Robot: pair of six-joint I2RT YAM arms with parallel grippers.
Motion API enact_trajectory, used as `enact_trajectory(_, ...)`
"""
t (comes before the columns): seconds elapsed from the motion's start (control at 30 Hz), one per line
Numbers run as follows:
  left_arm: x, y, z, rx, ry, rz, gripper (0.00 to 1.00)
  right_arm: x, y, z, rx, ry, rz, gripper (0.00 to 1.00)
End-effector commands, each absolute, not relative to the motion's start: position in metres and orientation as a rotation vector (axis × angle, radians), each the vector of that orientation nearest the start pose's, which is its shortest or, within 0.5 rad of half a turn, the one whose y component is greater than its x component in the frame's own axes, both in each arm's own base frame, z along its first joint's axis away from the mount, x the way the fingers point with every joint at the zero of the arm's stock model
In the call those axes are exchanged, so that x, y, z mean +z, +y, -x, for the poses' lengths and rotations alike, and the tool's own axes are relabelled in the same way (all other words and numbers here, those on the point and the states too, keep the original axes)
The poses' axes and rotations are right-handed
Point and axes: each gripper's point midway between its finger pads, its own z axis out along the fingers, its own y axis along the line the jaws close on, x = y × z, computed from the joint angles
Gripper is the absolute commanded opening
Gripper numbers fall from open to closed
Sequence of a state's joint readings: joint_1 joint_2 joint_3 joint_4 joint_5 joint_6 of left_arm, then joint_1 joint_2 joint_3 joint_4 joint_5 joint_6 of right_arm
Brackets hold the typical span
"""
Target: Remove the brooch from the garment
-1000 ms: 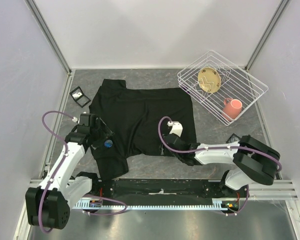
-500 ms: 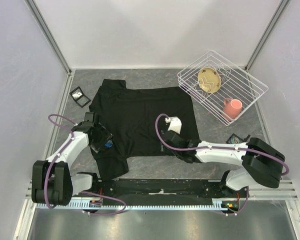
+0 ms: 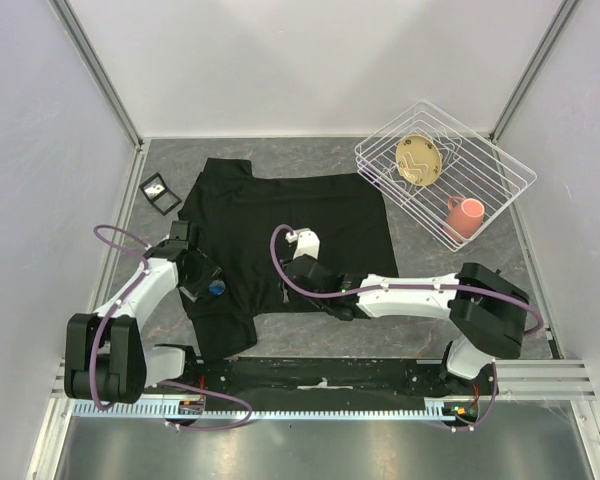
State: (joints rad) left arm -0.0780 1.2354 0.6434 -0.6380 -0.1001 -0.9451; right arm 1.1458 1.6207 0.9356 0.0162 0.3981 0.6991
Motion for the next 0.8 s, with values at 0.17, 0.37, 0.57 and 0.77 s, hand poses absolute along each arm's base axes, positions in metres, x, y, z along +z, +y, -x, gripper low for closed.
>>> enact_trajectory(0.17,0.043,-0.025,-0.252,-0.044,2.495,1.215,0.62,0.091,0.405,-0.214,0.671,2.229,0.309,0.44)
enact_trajectory(0.37,0.035,-0.02,-0.249,0.074,2.549,1.256,0.63,0.087,0.404,-0.213,0.665,2.237,0.317,0.44)
enact_trajectory(0.57,0.033,-0.028,-0.256,0.094,2.563,1.228,0.64,0.083,0.407,-0.21,0.669,2.251,0.33,0.44)
enact_trajectory(0.77,0.019,-0.022,-0.242,0.234,2.601,1.307,0.61,0.081,0.406,-0.209,0.668,2.264,0.334,0.44)
